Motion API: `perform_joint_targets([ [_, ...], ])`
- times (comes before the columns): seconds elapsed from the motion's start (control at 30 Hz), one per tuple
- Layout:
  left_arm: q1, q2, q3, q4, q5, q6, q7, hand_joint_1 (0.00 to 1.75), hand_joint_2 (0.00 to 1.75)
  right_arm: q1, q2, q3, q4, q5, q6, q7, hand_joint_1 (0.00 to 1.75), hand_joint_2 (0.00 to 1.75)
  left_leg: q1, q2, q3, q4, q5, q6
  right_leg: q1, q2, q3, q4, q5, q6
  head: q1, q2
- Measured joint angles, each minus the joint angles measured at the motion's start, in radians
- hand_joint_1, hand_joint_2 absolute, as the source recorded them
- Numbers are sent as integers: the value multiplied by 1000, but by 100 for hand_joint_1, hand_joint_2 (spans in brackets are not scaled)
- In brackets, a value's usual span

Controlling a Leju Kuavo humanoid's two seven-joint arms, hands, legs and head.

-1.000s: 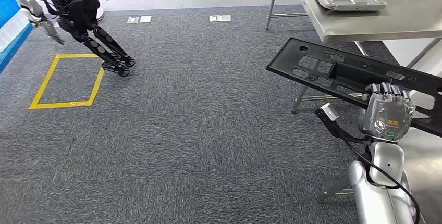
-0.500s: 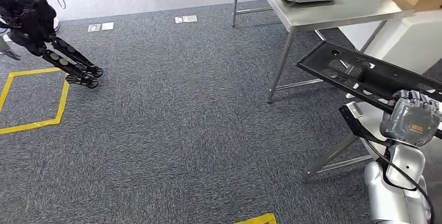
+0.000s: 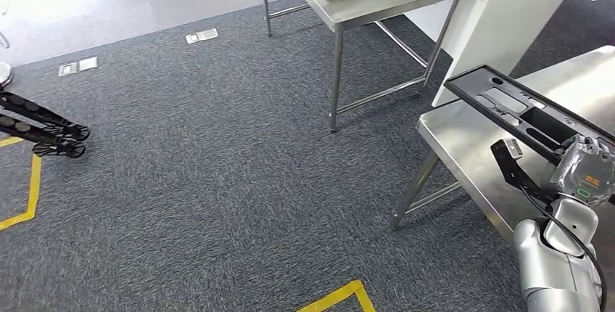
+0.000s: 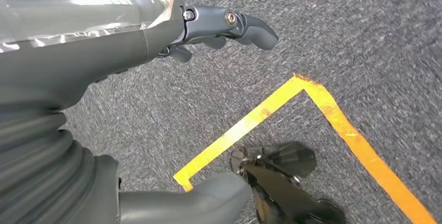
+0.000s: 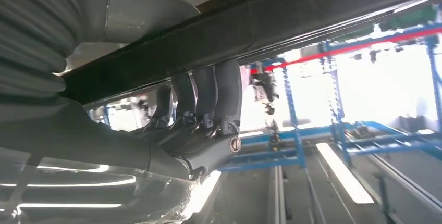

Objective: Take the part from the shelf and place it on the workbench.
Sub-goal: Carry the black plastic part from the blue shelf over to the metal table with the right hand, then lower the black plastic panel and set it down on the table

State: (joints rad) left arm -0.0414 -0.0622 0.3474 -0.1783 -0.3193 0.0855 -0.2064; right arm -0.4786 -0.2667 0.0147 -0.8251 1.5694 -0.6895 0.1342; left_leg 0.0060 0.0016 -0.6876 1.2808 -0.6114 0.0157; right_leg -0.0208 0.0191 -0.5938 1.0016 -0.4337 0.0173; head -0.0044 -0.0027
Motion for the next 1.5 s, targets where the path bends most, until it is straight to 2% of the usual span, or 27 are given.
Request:
perform_joint_targets([
  [0.03, 2, 0, 2, 0, 1, 1, 0, 0, 175, -5, -1, -3, 19, 0, 0, 1, 175, 175, 0, -3, -17, 26, 3, 2, 2, 14, 1, 0, 0, -1, 0, 0],
  [0.07, 2, 0, 4, 0, 1, 2, 0, 0, 175, -11, -3, -7, 38, 0, 0, 2, 175, 175, 0, -6, -16, 13, 24, 6, 4, 29, 1, 1, 0, -1, 0, 0],
  [0.1, 3, 0, 6, 0, 2, 3, 0, 0, 175, -17, -5, -12, 56, 0, 0, 3, 175, 175, 0, -12, 2, -37, 61, 11, 5, 42, 2, 2, 0, -1, 0, 0],
  [0.17, 3, 0, 8, 0, 3, 6, -1, 0, 175, -32, -9, -21, 86, 0, 0, 4, 175, 175, 3, -60, 59, -171, 127, 21, 6, 68, 0, 4, 0, 0, 1, 0],
  [0.23, 4, 0, 9, 0, 3, 9, -1, 0, 175, -43, -13, -26, 107, 0, 0, 7, 175, 175, 3, -97, 89, -242, 145, 24, 5, 92, -10, 5, 4, 7, 0, 0],
  [0.3, 4, 0, 9, 0, 3, 10, -2, 0, 175, -47, -19, -31, 124, 0, -1, 11, 175, 175, -3, -82, 95, -252, 145, 27, 1, 115, -20, 1, 11, 20, -1, 0],
  [0.33, 2, 0, 10, 0, 3, 10, -3, 0, 175, -47, -24, -36, 134, -1, -1, 13, 175, 175, -3, -70, 100, -259, 150, 32, 0, 111, -25, 4, 11, 26, -1, 0],
  [0.4, 0, -1, 12, 0, 3, 11, -5, 0, 175, -54, -34, -46, 157, -4, -1, 15, 175, 175, -2, -44, 110, -275, 161, 44, 3, 62, -53, 50, -12, 29, 2, 0],
  [0.43, 1, -1, 14, 0, 3, 11, -6, 0, 175, -60, -38, -49, 168, -6, -1, 16, 175, 175, -2, -31, 111, -279, 163, 47, 3, 30, -78, 100, -35, 26, 4, 0],
  [0.47, 2, -1, 16, 0, 3, 12, -7, 0, 175, -66, -41, -51, 179, -7, -1, 16, 175, 175, -2, -17, 111, -280, 164, 49, 4, 9, -113, 167, -62, 25, 6, 0],
  [0.53, 4, -2, 21, 0, 3, 13, -8, 0, 175, -70, -46, -59, 206, -10, -1, 16, 175, 175, -3, 11, 110, -280, 163, 49, 2, -4, -164, 269, -91, 31, 7, 0],
  [0.57, 4, -2, 23, 0, 2, 13, -8, 0, 175, -70, -50, -64, 219, -12, -1, 16, 175, 175, -3, 25, 109, -280, 162, 48, -2, -9, -166, 275, -88, 39, 7, 0],
  [0.6, 4, -4, 25, 0, 2, 13, -9, 0, 175, -71, -54, -69, 233, -15, -1, 16, 175, 175, -2, 37, 109, -279, 161, 46, -6, -16, -144, 234, -69, 50, 8, 0],
  [0.67, 4, -5, 27, 0, 2, 15, -11, 0, 175, -78, -63, -77, 252, -18, -1, 16, 175, 175, -4, 61, 111, -276, 155, 37, -11, -66, -63, 90, -21, 68, 9, 0],
  [0.7, 4, -4, 27, 0, 2, 16, -12, 0, 175, -83, -65, -79, 260, -19, -1, 16, 175, 175, -7, 73, 112, -273, 150, 31, -9, -87, -33, 35, -2, 68, 10, 0],
  [0.73, 4, -3, 28, 0, 2, 17, -12, 0, 175, -88, -66, -81, 266, -20, -1, 16, 175, 175, -11, 85, 115, -271, 145, 24, -6, -101, -17, 5, 8, 63, 9, 0],
  [0.77, 4, -2, 28, 0, 2, 17, -13, 0, 175, -90, -68, -82, 272, -20, -1, 16, 175, 175, -14, 97, 118, -270, 141, 18, -1, -99, -15, 0, 11, 53, 8, 0],
  [0.83, 1, -2, 29, 0, 2, 17, -13, 0, 175, -90, -73, -87, 284, -20, -2, 15, 175, 175, -11, 114, 124, -267, 133, 9, -5, -72, -18, 0, 14, 35, 3, 0],
  [0.9, -1, -3, 30, 0, 2, 17, -14, 0, 175, -94, -78, -91, 293, -21, -2, 14, 175, 175, -2, 81, 110, -224, 98, -1, -11, -48, -17, -1, 17, 20, 2, 0],
  [0.97, 0, -4, 31, 0, 1, 20, -15, 0, 175, -100, -78, -92, 300, -23, -2, 12, 175, 175, 3, 23, 58, -104, 31, -5, -8, -24, -18, -1, 19, 6, -1, 0],
  [1.03, 3, -4, 32, 0, 3, 24, -19, 0, 175, -101, -72, -94, 308, -38, -2, -3, 175, 175, 2, 2, 1, 10, -11, -2, -1, -2, -18, 0, 20, 0, -2, 0],
  [1.07, 4, -4, 33, 0, 4, 27, -21, 0, 175, -100, -69, -98, 311, -47, -2, -12, 175, 175, 2, -1, -10, 24, -4, 1, 2, 8, -18, 0, 21, -1, -2, 0],
  [1.1, 4, -4, 34, 0, 6, 30, -24, 0, 175, -99, -66, -103, 313, -55, -2, -20, 175, 175, 2, -3, -1, -3, 22, 7, 5, 17, -18, 0, 21, -2, -2, 0],
  [1.17, 2, -4, 35, 0, 7, 34, -26, 0, 175, -98, -60, -115, 316, -51, -2, -22, 175, 175, -2, -9, 55, -133, 93, 23, 9, 31, -17, 0, 22, -3, -2, 0],
  [1.23, 0, -3, 35, 0, 7, 36, -25, 0, 175, -98, -58, -121, 321, -39, -2, -17, 175, 175, -6, -12, 100, -233, 133, 30, 15, 39, -19, 4, 21, -2, -1, 0],
  [1.33, -1, -5, 36, 0, 6, 39, -25, 0, 175, -97, -57, -125, 326, -35, -2, -16, 175, 175, -12, -11, 106, -254, 141, 23, 23, 40, -24, 9, 18, -1, 0, 0],
  [1.5, -1, -5, 45, 0, 4, 43, -24, 0, 175, -97, -56, -136, 332, -35, -2, -21, 175, 175, -23, -19, 100, -253, 146, 33, 19, 33, -27, 6, 22, 5, 0, 0],
])
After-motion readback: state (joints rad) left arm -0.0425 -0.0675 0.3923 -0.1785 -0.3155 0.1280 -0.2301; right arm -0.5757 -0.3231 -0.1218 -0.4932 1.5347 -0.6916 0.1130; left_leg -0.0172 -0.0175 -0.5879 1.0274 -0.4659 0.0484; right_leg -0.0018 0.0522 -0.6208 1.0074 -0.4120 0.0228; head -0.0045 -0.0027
